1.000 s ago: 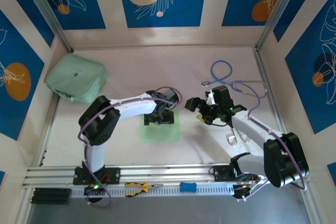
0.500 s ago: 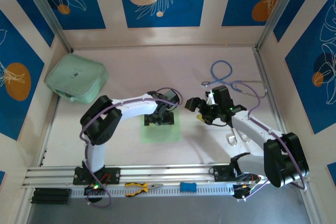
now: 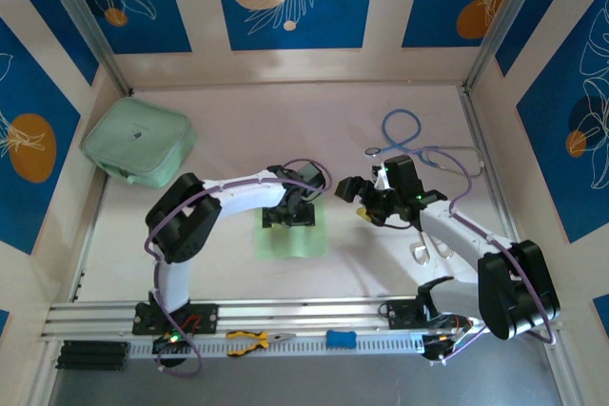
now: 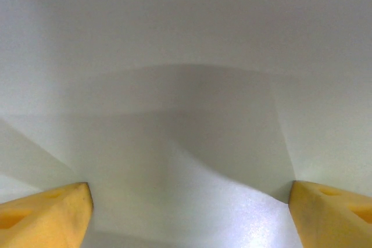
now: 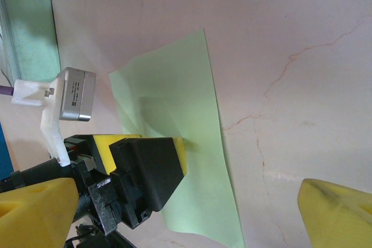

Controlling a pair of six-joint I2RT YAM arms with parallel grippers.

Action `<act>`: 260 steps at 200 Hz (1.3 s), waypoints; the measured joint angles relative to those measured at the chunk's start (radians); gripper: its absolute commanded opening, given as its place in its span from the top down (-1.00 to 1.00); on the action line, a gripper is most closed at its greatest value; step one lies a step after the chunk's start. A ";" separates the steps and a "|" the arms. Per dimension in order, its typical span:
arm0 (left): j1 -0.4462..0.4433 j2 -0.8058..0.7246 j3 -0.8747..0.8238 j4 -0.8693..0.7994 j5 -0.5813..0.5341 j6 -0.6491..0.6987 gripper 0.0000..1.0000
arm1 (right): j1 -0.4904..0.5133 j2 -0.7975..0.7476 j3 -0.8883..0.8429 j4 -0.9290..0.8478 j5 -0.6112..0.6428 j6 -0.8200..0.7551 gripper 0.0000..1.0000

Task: Fold a paper plane with a square sheet of paper (pick it up from the middle)
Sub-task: First fold the square sheet of paper in half at the center of the table.

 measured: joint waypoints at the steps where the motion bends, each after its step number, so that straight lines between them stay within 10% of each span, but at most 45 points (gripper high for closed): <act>1: 0.000 0.000 0.000 0.000 0.000 0.000 -0.73 | 0.000 0.000 0.000 0.000 0.000 0.000 -0.95; 174: -0.007 -0.074 -0.105 0.200 0.065 0.153 0.13 | -0.006 -0.177 0.000 -0.120 0.191 0.012 -0.95; 260: -0.006 -0.212 -0.201 0.362 0.142 0.122 0.15 | -0.063 -0.227 -0.007 -0.170 0.271 0.058 -0.90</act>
